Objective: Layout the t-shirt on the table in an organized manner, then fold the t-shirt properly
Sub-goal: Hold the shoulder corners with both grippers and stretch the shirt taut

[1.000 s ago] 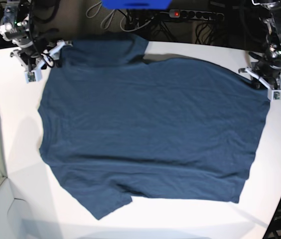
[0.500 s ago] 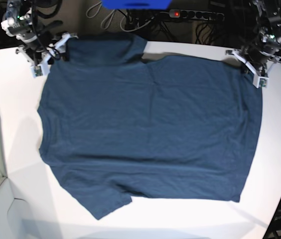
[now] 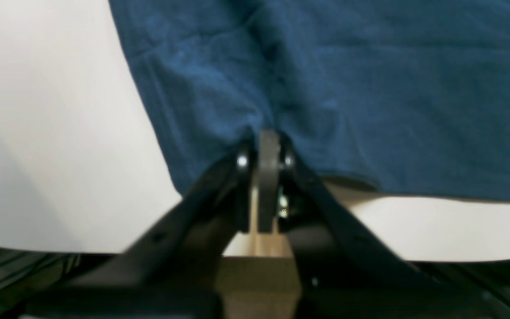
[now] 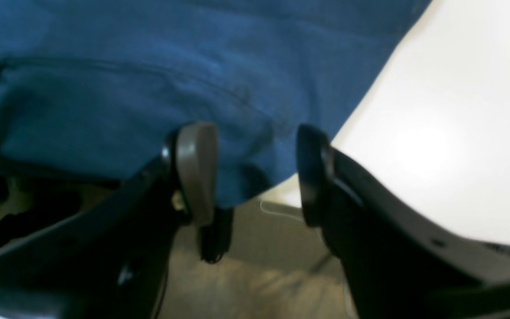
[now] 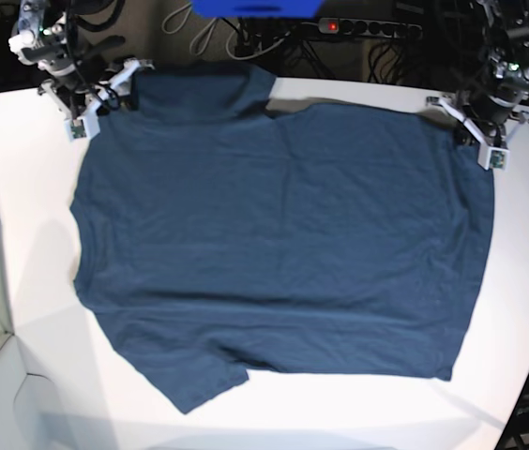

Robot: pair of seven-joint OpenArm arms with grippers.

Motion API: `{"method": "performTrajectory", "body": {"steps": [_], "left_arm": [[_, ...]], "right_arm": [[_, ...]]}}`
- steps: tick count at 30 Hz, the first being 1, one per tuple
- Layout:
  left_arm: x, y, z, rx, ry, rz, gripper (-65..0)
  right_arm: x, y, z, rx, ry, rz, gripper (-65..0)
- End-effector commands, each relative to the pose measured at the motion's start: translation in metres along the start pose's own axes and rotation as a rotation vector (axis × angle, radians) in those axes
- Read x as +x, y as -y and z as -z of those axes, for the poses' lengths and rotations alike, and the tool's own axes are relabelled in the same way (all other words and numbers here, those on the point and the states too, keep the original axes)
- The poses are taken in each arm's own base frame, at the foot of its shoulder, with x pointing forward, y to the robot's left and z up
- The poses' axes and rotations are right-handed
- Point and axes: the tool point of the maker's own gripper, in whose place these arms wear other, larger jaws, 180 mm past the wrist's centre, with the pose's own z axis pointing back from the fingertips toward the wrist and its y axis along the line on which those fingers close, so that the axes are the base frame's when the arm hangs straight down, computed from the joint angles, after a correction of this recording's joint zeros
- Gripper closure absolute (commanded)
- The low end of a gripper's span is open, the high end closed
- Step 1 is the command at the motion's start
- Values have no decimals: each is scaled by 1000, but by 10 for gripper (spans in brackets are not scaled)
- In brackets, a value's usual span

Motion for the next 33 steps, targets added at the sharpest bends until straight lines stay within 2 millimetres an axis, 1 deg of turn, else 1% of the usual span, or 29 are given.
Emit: {"method": "performTrajectory", "body": {"steps": [1,9,17,19,20,24,25,27,29,31,33], "left_arm": [[9,-4,-4,8,32,13,-1],[9,-4,-4,8,32,13,-1],[9,-4,-4,8,32,14,-1],[9,-4,-4,8,32,14,-1],[9,-4,-4,8,32,14,-1],[4,-4,-6,9,22,15,-1],[5,-4,-6,8,22,14,-1],[6,-4,-6,6,26,13,-1],[15,-3,-10,7,52,24,-1],[27,-1,-15,11,84,41,-1],[41,1,-22,15,125,60,-1]], "right_arm": [[3,0,-3,2,17,-1,-302],[-11,-3,4,11,-16,33,-299],[-37,0,17,19,-84,76,-290],[-39,0,19,20,-82,82,-253],[-40,0,20,20,-83,85,-220],[-45,1,22,22,-95,93,-35],[-46,1,22,22,-96,93,0],[-45,1,21,22,-95,89,0],[-42,1,20,21,-88,81,0],[-30,0,15,18,-55,63,0],[-11,-1,7,13,-4,35,0]]}}
